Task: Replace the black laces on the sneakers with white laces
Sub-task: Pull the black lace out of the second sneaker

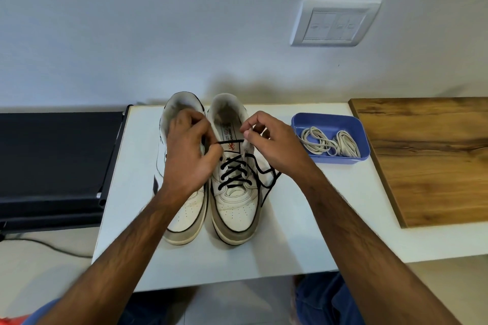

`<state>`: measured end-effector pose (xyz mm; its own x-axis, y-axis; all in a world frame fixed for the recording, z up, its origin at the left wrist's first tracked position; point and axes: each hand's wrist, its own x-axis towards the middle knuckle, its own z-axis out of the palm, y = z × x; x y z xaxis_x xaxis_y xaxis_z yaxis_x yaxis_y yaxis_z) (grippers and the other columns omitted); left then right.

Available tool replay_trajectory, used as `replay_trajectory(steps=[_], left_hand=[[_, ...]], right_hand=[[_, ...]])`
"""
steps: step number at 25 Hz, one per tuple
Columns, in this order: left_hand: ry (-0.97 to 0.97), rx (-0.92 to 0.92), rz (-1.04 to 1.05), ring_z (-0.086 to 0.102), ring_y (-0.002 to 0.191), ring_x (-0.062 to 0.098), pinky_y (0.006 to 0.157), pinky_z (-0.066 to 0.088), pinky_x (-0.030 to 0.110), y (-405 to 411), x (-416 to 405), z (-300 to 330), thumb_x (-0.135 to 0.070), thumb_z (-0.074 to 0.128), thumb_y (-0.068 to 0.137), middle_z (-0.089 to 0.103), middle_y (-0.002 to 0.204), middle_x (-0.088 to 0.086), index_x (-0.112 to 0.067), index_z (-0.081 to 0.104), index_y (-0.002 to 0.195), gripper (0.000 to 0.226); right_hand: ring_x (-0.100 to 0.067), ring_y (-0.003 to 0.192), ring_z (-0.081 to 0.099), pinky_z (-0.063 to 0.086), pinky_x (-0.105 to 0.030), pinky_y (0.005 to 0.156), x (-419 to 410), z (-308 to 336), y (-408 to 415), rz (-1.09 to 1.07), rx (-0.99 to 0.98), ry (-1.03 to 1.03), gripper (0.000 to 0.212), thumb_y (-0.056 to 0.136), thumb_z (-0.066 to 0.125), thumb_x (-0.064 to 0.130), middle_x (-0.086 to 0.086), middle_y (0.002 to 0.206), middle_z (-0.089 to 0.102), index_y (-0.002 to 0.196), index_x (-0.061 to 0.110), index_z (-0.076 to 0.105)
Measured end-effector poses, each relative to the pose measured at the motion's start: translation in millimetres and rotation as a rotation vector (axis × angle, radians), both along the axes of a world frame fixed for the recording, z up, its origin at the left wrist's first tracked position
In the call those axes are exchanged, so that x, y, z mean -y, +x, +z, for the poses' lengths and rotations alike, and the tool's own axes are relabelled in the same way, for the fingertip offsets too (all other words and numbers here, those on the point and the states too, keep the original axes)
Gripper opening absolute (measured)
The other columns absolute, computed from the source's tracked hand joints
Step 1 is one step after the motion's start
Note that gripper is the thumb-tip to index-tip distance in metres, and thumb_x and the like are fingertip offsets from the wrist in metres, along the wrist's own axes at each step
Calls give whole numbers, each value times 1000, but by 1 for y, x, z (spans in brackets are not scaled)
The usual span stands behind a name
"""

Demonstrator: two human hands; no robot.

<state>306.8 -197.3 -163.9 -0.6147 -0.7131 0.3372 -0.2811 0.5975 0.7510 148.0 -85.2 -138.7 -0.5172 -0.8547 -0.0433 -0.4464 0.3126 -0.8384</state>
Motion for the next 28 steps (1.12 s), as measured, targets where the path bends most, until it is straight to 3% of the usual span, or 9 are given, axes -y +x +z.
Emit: replay_trajectory(steps=[5, 8, 12, 14, 17, 20, 23, 25, 28], left_hand=[[-279, 302, -49, 41, 135, 25, 109, 30, 50, -6, -4, -6, -53, 55, 88, 46, 143, -2, -29, 65, 118, 39], [-332, 341, -39, 44, 132, 27, 108, 32, 59, -8, -2, -12, -52, 57, 93, 49, 145, -4, -34, 72, 108, 28], [-277, 230, -22, 50, 122, 25, 101, 35, 51, -10, -3, -11, -50, 52, 97, 61, 131, -8, -29, 77, 98, 33], [-192, 103, -16, 52, 119, 21, 98, 40, 48, -10, -2, -11, -43, 58, 96, 64, 122, -10, -25, 78, 98, 27], [136, -203, 7, 57, 117, 13, 100, 47, 44, -8, 1, -11, -28, 64, 96, 66, 116, -4, -14, 78, 95, 19], [427, -354, 24, 59, 117, 15, 106, 46, 49, -5, -2, -5, -22, 62, 96, 63, 117, 6, -11, 71, 88, 16], [284, -224, -48, 54, 121, 14, 107, 43, 50, -5, -1, 0, -30, 58, 95, 60, 118, -5, -22, 66, 97, 12], [56, -12, -76, 47, 127, 14, 107, 39, 48, -5, 1, -2, -47, 57, 94, 56, 124, -10, -29, 67, 109, 26], [-94, 206, -54, 42, 132, 22, 106, 36, 52, -7, 4, -5, -61, 58, 89, 52, 136, -9, -37, 70, 110, 34]], right_hand=[[-1, 71, 55, 44, -17, 66, 1, 0, 1, -25, 132, -9, 10, 97, 59, 17, 7, 85, 63, 96, 26, 65], [-16, 84, 58, 45, -27, 75, 1, -1, -1, -45, 259, -21, 11, 97, 59, 14, 0, 88, 59, 101, 24, 62], [-17, 85, 55, 44, -29, 75, 2, -2, -2, -44, 294, -23, 11, 97, 60, 14, -3, 91, 59, 105, 22, 61], [-15, 84, 56, 45, -26, 75, 1, -2, -2, -33, 300, -8, 10, 98, 61, 17, -1, 91, 59, 107, 22, 62], [-9, 82, 57, 45, -15, 71, 0, -2, -3, -9, 233, 7, 12, 98, 64, 26, 1, 100, 60, 110, 25, 64], [-6, 97, 56, 40, -3, 76, -2, -5, -9, -18, 161, -48, 16, 101, 58, 21, 1, 115, 54, 110, 26, 71], [-4, 102, 58, 37, 0, 81, -3, -9, -13, 5, 166, -62, 33, 103, 49, 8, 5, 121, 54, 111, 30, 73], [-4, 107, 61, 40, -7, 89, -2, -13, -15, 24, 162, -66, 43, 102, 45, 1, 7, 122, 56, 112, 32, 73], [-7, 111, 66, 44, -13, 90, -1, -18, -18, 30, 185, -97, 53, 99, 40, -9, 3, 122, 57, 112, 30, 73]])
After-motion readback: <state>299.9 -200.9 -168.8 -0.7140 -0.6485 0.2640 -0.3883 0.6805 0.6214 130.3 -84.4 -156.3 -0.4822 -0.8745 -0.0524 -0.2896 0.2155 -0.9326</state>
